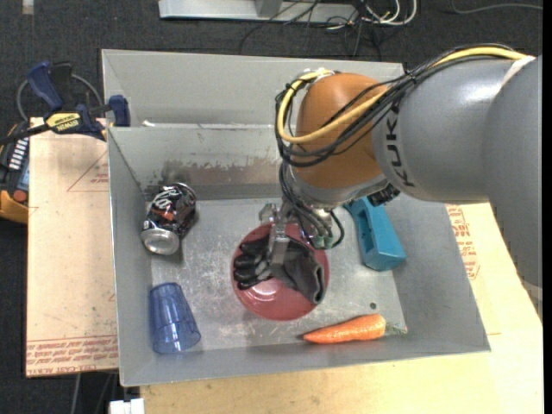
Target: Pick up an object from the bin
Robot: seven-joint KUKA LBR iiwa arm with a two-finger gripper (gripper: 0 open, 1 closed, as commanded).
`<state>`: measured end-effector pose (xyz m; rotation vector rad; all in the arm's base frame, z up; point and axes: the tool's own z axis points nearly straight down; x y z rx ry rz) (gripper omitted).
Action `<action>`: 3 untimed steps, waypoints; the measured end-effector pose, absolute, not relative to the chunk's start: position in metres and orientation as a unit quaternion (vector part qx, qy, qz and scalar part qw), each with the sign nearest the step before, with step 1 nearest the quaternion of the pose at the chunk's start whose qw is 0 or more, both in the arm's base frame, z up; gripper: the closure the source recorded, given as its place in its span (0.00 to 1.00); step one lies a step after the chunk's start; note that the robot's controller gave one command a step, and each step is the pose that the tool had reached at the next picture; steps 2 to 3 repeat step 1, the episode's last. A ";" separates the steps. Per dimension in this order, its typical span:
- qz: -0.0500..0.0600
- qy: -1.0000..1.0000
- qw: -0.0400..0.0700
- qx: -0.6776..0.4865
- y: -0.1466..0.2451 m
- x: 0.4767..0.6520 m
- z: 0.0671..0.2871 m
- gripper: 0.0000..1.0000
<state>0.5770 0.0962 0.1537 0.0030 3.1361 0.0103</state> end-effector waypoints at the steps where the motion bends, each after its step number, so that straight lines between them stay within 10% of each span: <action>1: 0.004 1.000 0.005 0.001 0.096 0.578 0.169 1.00; 3: 0.004 1.000 0.005 0.001 0.096 0.578 0.169 1.00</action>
Offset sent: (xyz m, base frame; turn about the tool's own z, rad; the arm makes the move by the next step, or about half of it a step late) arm 0.0001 0.0001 0.0243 0.0000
